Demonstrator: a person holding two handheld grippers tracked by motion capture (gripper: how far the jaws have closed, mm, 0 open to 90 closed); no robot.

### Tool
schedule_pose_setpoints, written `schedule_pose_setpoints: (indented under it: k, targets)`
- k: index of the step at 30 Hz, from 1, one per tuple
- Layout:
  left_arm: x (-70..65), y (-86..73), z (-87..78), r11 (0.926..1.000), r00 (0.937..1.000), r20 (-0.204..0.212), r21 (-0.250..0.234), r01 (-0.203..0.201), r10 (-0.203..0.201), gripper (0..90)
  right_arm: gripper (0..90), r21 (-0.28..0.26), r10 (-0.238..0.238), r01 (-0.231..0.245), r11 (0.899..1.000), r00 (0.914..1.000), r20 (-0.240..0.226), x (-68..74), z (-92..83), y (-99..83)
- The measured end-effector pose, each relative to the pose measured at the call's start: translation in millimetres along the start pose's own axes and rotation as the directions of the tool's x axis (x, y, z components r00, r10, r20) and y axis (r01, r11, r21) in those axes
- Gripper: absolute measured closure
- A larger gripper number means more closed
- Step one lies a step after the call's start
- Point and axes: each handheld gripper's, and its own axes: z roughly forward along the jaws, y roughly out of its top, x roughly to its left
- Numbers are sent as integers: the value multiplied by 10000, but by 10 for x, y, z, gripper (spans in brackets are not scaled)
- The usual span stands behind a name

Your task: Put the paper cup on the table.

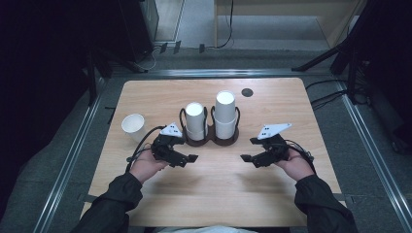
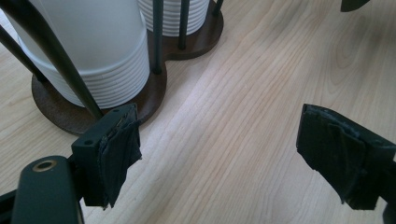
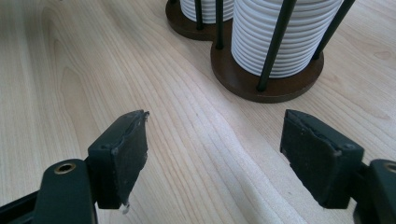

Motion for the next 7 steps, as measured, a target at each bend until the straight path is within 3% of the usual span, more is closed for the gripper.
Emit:
schedule_pose_setpoints:
  k: [7]
  targets:
    - [12,-6,12,10000,10000,-18,14,-67,67,137,232,-129,215,-215,9997,9998,8,2,5,1]
